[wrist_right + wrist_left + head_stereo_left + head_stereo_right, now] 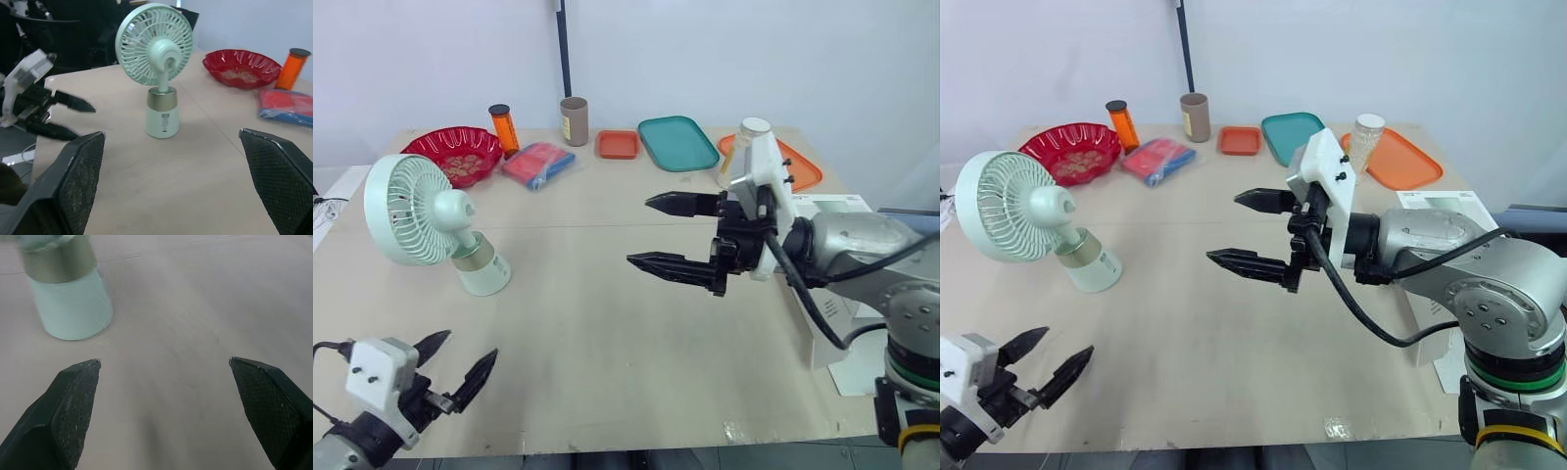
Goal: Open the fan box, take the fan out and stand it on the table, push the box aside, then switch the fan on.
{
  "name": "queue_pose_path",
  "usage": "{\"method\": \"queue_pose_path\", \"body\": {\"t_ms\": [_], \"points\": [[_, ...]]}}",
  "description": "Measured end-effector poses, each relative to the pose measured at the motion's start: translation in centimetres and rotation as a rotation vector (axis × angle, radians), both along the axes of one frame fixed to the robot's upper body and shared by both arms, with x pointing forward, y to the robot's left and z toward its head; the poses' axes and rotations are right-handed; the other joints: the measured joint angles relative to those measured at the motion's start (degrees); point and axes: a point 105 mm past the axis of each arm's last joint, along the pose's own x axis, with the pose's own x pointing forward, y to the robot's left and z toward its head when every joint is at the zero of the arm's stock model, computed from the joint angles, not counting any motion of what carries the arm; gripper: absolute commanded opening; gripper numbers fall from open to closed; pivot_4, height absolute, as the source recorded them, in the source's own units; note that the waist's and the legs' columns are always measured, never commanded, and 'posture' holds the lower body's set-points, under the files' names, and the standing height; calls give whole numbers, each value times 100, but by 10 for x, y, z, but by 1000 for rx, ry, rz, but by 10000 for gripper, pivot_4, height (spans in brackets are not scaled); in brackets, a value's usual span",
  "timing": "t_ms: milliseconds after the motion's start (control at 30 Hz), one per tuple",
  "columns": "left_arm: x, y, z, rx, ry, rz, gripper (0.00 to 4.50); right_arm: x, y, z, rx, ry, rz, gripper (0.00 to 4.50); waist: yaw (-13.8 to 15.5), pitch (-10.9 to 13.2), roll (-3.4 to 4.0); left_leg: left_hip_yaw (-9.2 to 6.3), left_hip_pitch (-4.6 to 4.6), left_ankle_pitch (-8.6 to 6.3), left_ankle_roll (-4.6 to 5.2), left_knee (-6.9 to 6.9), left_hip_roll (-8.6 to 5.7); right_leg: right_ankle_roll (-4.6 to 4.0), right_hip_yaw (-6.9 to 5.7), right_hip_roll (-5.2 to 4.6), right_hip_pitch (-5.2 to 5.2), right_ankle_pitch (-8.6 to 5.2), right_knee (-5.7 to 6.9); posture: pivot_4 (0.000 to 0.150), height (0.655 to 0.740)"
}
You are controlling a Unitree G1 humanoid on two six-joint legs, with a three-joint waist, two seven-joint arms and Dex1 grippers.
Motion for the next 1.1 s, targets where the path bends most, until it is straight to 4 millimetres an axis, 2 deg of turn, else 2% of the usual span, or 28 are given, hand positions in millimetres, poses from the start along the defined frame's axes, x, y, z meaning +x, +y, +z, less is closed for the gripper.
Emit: {"method": "queue_pose_path", "body": {"t_ms": [100, 267, 500, 633, 967, 1100], "points": [[1, 14, 5, 24, -23, 72, 45000, 0, 0, -6, -40, 10, 10, 44730, -1, -1, -1, 6, -1, -1, 1, 3, 0, -1, 1, -4, -1, 1, 0, 1500, 7382], [6, 38, 14, 40, -83, 180, 45000, 2, 0, -3, -46, -2, 17, 44730, -4, -1, 0, 6, 0, -2, 2, 3, 3, -8, -6, -3, -3, 5, 0, 1500, 7382], [22, 57, 25, 63, -155, 238, 45000, 4, 5, -8, -55, 11, 35, 44730, -1, -3, -3, 4, -2, -3, 1, 4, 3, -15, -13, -8, -4, 8, 0, 1500, 7382], [40, 56, 44, 83, -224, 208, 45000, 8, 5, -8, -48, 9, 26, 44730, -1, -3, -1, 0, -3, -3, 0, 5, 5, -23, -25, -10, -4, 14, 1, 1500, 7382], [74, 33, 73, 64, -318, 134, 45000, 7, 8, -7, -32, 3, 20, 44730, -1, -4, -2, 1, -5, -4, -1, 7, 5, -26, -31, -14, -5, 16, 2, 1500, 7382], [81, 34, 79, 47, -331, 145, 45000, 6, 10, -7, -27, -2, 23, 44730, -2, -3, -1, 0, -5, -4, -1, 6, 6, -26, -32, -14, -6, 16, 2, 1500, 7382]]}}
